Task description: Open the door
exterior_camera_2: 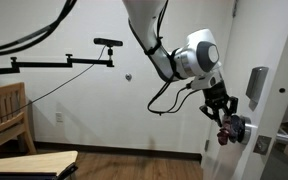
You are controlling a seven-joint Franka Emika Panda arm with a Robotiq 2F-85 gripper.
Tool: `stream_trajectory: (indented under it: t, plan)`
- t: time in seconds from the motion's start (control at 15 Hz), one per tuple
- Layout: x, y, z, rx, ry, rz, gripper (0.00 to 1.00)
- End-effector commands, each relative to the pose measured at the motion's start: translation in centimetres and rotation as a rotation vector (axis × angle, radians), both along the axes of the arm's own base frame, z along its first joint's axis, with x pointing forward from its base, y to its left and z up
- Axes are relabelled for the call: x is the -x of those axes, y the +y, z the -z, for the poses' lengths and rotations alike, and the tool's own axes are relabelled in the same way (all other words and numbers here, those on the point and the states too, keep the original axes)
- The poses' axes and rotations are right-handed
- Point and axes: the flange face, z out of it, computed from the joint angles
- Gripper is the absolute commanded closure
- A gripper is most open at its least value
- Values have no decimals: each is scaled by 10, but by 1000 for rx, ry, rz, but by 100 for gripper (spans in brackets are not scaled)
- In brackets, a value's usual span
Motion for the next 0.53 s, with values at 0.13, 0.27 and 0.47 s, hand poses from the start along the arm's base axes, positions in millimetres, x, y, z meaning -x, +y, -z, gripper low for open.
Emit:
stream_trajectory:
  t: [0.13,0.27,0.47]
  plan:
    - [15,34,6,20,23,-145,88]
    - [18,37,7,19,29,-144,88]
    - [13,14,-2,-5,27,2,88]
